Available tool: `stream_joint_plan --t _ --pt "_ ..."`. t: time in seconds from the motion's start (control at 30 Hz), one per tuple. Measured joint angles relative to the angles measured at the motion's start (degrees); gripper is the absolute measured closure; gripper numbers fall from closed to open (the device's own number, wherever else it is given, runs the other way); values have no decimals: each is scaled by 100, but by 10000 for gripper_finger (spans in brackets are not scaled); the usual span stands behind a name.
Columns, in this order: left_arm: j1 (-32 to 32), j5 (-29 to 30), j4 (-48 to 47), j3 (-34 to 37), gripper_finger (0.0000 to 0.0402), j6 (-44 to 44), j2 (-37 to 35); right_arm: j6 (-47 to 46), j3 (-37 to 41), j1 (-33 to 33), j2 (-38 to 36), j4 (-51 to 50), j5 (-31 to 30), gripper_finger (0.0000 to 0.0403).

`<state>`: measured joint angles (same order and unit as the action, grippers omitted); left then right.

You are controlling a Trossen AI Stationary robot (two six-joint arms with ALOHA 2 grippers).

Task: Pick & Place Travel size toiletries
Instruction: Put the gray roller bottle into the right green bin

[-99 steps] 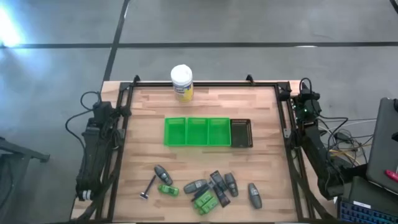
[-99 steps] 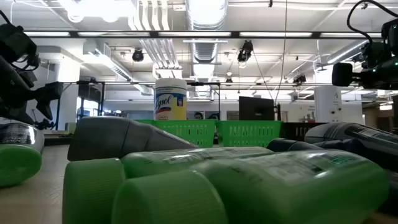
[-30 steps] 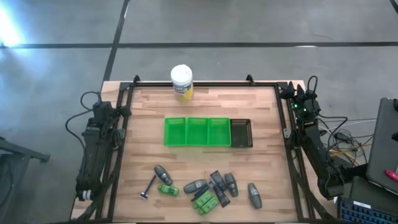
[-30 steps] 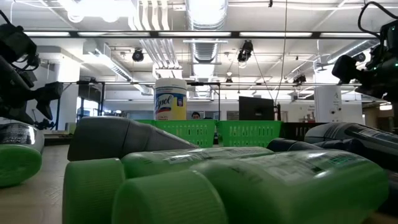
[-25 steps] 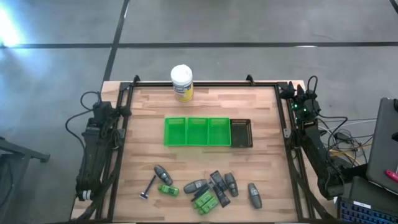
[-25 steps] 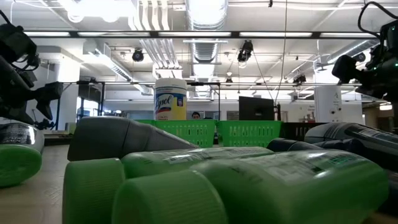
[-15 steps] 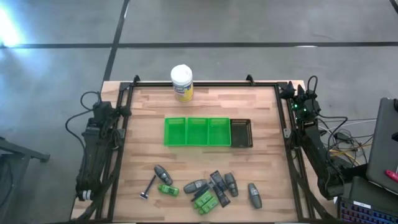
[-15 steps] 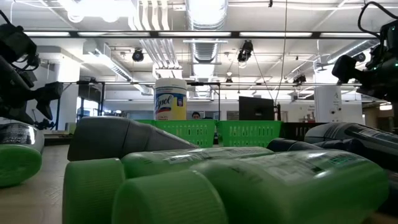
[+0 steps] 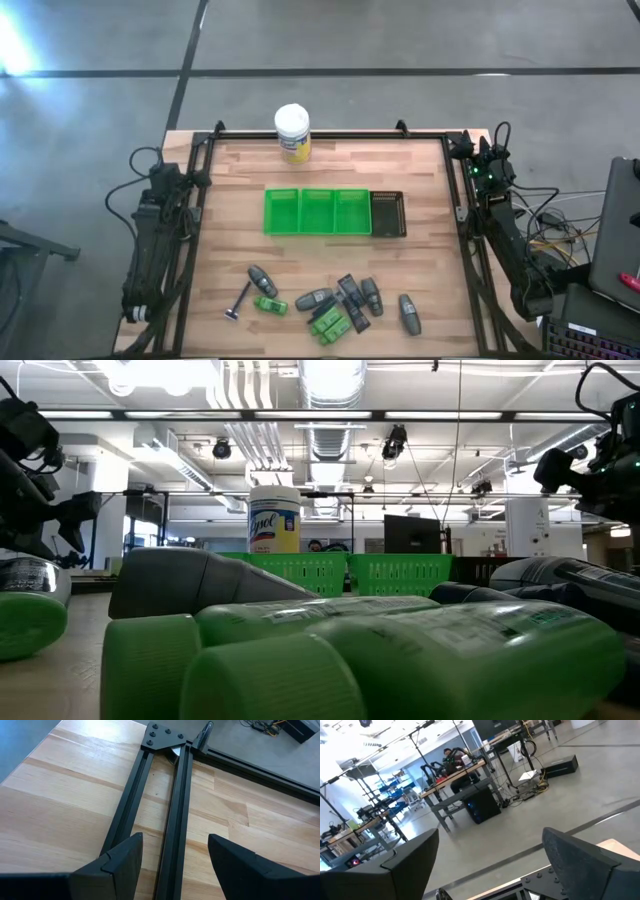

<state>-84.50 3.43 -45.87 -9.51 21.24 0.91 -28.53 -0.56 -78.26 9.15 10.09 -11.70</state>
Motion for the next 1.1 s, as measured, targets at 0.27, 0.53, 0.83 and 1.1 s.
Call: stream_joint_plan --t 0.27,0.53,0.83,1.1 --pt "0 0 -1 -1 172 0 -1 -1 0 0 0 0 2 48" --pt "-1 0 0 0 172 1 -2 0 0 -1 0 0 5 71" --pt "-1 -1 0 -1 172 0 -1 2 0 0 0 1 17 95" --pt "-1 0 0 0 172 1 -1 2 0 -2 2 55 -27 118"
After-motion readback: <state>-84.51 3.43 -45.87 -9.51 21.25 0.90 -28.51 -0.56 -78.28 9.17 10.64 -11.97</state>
